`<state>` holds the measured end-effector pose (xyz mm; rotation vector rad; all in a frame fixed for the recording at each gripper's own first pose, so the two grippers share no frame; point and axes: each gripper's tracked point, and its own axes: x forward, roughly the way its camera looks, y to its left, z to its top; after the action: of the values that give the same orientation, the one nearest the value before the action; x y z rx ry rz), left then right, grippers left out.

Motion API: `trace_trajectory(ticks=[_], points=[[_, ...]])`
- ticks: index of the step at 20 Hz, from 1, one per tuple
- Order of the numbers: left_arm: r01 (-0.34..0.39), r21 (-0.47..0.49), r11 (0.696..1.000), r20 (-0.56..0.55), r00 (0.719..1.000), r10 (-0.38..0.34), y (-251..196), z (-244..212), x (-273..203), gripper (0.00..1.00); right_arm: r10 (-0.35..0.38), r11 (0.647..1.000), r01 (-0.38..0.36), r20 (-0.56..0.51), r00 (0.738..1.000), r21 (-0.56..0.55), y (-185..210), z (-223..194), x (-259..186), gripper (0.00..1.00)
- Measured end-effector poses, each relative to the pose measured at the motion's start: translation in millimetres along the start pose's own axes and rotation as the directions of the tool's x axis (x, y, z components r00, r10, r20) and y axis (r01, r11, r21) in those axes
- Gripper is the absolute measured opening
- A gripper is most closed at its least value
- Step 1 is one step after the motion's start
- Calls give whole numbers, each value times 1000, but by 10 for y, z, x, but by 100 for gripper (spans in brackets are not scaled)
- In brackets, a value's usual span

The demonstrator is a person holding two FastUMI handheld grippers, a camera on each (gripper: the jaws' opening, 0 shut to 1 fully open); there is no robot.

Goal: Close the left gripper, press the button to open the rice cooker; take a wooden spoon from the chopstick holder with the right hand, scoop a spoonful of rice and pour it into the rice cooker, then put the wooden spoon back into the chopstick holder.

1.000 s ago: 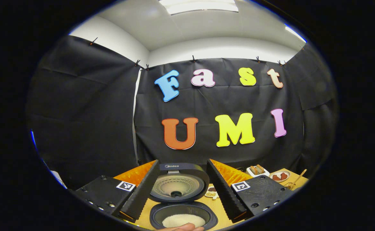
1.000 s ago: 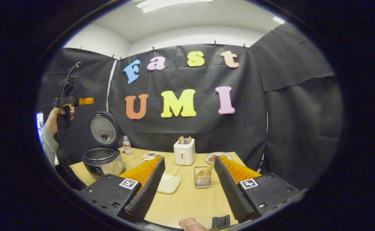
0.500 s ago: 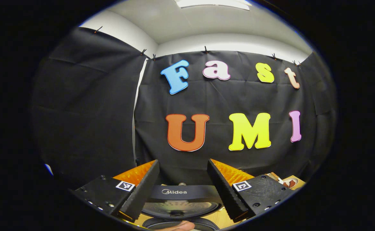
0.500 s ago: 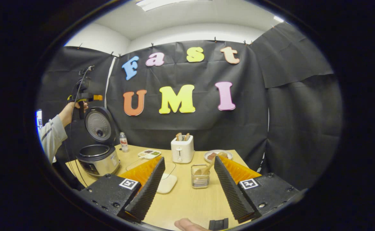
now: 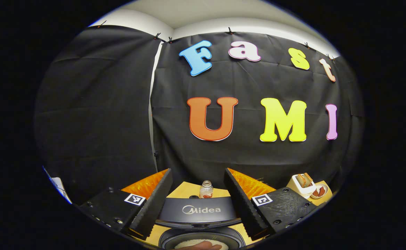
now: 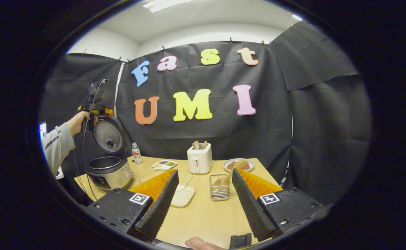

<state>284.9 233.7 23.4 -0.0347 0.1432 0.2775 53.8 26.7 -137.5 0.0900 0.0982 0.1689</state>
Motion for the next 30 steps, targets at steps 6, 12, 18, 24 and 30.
trace_trajectory(ticks=[6,12,18,24,30], points=[[-9,30,999,-13,1000,10,-119,-114,-400,98,21,1000,-22,24,999,22,74,43,-305,100],[4,36,999,-19,1000,-3,-187,-353,-761,98,45,997,-47,41,998,57,172,-46,-650,99],[9,28,1000,-93,996,-6,-277,-757,-1062,99,38,997,-42,57,998,67,185,6,-893,95],[28,10,1000,-141,990,-27,-334,-1177,-1359,99,71,996,-73,39,997,55,375,43,-1131,98],[68,-14,998,-188,980,-70,-400,-1583,-1585,98,59,997,-61,39,997,41,491,94,-1229,98]])
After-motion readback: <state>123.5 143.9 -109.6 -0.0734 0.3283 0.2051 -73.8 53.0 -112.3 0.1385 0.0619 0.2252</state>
